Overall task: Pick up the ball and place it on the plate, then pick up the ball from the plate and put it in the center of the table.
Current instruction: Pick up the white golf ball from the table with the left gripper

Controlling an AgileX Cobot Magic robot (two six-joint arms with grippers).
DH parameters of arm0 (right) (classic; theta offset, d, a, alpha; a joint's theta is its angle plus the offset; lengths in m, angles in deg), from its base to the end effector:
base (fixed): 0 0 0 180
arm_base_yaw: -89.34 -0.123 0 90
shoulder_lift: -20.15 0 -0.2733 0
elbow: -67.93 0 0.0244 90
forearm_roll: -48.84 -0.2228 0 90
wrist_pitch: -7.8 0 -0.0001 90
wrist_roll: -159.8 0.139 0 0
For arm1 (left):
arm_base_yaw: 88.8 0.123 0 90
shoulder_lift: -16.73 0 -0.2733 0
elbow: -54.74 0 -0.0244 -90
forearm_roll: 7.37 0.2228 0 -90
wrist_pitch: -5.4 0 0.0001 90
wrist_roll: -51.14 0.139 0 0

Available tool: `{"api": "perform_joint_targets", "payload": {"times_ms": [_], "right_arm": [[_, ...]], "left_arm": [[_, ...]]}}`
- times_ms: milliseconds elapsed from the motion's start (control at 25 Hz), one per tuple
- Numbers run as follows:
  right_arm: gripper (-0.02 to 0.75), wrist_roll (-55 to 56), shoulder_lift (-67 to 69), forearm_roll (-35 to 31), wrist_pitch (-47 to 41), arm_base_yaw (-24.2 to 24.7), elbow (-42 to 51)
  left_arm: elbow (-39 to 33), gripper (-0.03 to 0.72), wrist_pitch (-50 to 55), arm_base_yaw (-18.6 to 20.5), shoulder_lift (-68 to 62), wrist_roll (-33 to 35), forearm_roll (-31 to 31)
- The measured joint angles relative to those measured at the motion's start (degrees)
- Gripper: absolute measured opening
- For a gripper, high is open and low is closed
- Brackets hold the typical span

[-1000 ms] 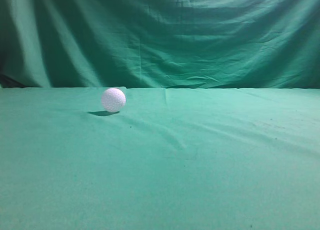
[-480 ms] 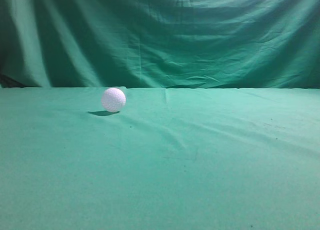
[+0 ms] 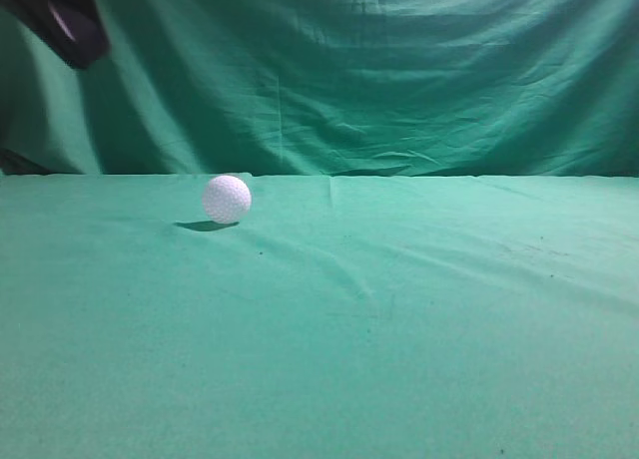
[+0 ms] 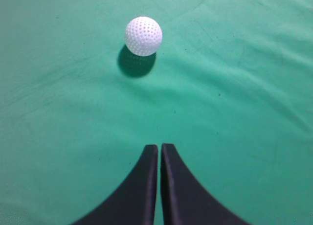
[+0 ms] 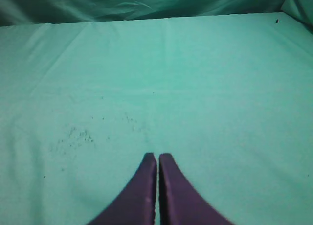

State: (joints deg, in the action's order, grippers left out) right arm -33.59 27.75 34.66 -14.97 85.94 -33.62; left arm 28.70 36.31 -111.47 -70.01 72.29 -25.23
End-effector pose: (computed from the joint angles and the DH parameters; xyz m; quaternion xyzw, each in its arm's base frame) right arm 0.0802 0.0180 0.1555 -0.0538 0.8078 0.0544 0.5845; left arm 0.2526 -0.1293 0.2232 0.2559 0.9088 -0.1213 0.3062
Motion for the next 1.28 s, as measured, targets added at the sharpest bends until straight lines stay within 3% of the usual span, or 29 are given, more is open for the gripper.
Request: {"api": "perform_joint_targets", "payload": {"times_ms": [240, 480, 600, 720, 920, 1040, 1200, 1280], "right_arm": [[0.000, 0.0, 0.0, 0.0, 0.0, 0.0, 0.0], [0.000, 0.0, 0.0, 0.0, 0.0, 0.0, 0.0], [0.000, 0.0, 0.0, 0.0, 0.0, 0.0, 0.0], [0.000, 0.0, 0.0, 0.0, 0.0, 0.0, 0.0], [0.000, 0.0, 0.0, 0.0, 0.0, 0.0, 0.0], [0.000, 0.0, 0.0, 0.0, 0.0, 0.0, 0.0], [0.000, 0.0, 0.0, 0.0, 0.0, 0.0, 0.0], [0.000, 0.0, 0.0, 0.0, 0.0, 0.0, 0.0]], "left_arm": [[14.2, 0.000, 7.1, -0.3, -13.4, -2.6, 2.4], [23.6, 0.000, 10.5, -0.9, -21.3, -3.0, 3.2], [25.7, 0.000, 10.5, -3.6, -22.0, -3.8, 6.4], [26.0, 0.000, 8.6, -6.0, -22.3, -10.5, 13.0], [26.1, 0.000, 7.6, -6.1, -24.1, -15.4, 17.2], [26.1, 0.171, 6.4, -6.1, -25.1, -16.1, 14.7], [26.4, 0.504, 4.7, -6.1, -26.2, -16.5, 11.2], [27.5, 0.620, 4.7, -6.1, -27.5, -16.5, 10.9]]}}
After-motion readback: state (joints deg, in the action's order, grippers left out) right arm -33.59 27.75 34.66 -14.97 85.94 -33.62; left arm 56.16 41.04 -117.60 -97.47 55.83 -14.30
